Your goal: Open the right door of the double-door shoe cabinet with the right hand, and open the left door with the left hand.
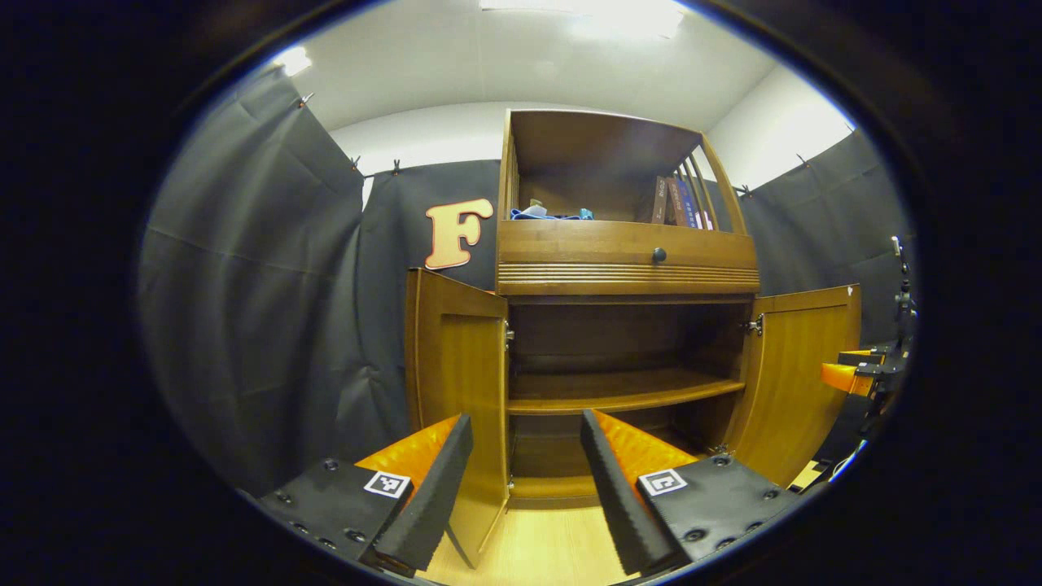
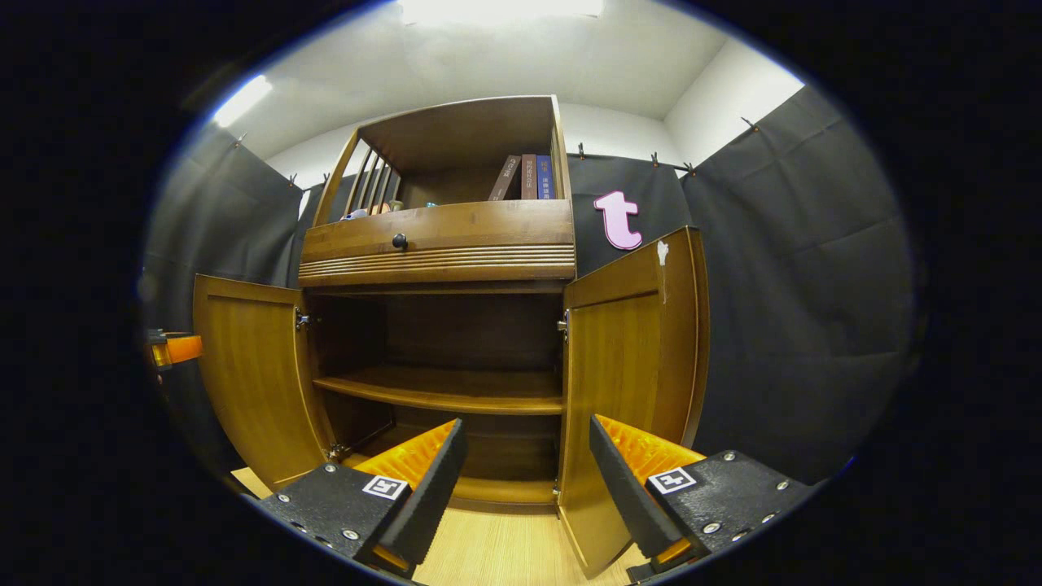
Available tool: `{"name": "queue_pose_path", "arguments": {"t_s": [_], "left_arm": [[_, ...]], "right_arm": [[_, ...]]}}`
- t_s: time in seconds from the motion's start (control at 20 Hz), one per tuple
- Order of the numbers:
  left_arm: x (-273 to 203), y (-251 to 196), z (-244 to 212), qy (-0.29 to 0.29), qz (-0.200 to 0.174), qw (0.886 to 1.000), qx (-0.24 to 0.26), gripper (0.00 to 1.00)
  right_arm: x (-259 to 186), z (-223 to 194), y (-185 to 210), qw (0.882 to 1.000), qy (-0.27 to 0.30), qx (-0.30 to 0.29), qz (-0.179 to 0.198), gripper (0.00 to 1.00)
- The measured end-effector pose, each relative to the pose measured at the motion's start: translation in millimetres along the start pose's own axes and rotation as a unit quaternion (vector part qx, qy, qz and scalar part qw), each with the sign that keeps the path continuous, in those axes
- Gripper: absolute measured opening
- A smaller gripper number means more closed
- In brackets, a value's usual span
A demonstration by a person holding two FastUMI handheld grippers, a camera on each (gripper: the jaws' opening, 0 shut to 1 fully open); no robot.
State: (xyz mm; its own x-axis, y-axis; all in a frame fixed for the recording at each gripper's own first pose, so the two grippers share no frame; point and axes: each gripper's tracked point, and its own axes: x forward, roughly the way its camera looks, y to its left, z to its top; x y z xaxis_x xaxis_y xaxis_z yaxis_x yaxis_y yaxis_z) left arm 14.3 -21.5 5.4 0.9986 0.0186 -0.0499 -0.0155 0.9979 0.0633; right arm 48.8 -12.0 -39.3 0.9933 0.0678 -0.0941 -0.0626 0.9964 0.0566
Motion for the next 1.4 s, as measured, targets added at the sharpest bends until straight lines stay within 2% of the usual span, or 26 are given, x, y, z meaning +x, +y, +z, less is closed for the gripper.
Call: {"name": "queue_pose_path", "arguments": {"t_s": [0.05,0.1,0.15,0.2,0.3,0.35,0.4,0.45,0.5,0.6,0.7,0.8,0.85,1.4], "left_arm": [[3,-2,0,0.003,-0.002,1.0,-0.003,0.96],[4,-4,0,0.005,-0.005,1.0,-0.006,0.98],[6,-5,-1,0.005,-0.006,1.0,-0.007,0.95],[6,-4,-2,0.006,-0.004,1.0,-0.007,0.99],[7,-2,-3,0.006,0.0,1.0,0.001,0.99],[8,-1,-2,0.004,0.001,1.0,0.003,0.99],[8,0,-3,0.003,0.003,1.0,0.002,0.99],[9,0,-4,0.003,0.003,1.0,-0.002,0.98],[11,-1,-4,0.003,0.001,1.0,-0.005,0.99],[13,2,-5,0.007,0.004,1.0,-0.003,0.98],[16,2,-5,0.007,0.006,1.0,0.004,0.99],[16,1,-5,0.005,0.005,1.0,0.008,0.95],[17,1,-6,0.005,0.004,1.0,0.009,0.99],[13,19,-2,0.001,0.014,1.0,0.012,0.99]], "right_arm": [[-1,0,0,1.0,0.001,0.002,0.001,0.98],[-2,1,-1,1.0,0.0,0.005,0.002,0.92],[-2,2,-3,1.0,0.0,0.006,0.002,0.99],[-1,2,-5,1.0,0.001,0.006,-0.001,0.98],[-3,2,-10,1.0,0.001,0.005,-0.005,0.98],[-3,3,-11,1.0,-0.001,0.004,-0.007,0.92],[-4,5,-13,1.0,-0.005,0.002,-0.01,0.98],[-5,5,-14,1.0,-0.006,0.001,-0.012,0.98],[-5,4,-15,1.0,-0.007,0.0,-0.012,0.85],[-5,5,-14,1.0,-0.008,-0.001,-0.011,0.92],[-5,7,-13,1.0,-0.008,0.0,-0.01,0.92],[-4,9,-13,1.0,-0.01,-0.002,-0.011,0.92],[-5,9,-12,1.0,-0.012,-0.003,-0.011,0.92],[-5,9,1,1.0,-0.014,-0.012,-0.003,0.92]]}}
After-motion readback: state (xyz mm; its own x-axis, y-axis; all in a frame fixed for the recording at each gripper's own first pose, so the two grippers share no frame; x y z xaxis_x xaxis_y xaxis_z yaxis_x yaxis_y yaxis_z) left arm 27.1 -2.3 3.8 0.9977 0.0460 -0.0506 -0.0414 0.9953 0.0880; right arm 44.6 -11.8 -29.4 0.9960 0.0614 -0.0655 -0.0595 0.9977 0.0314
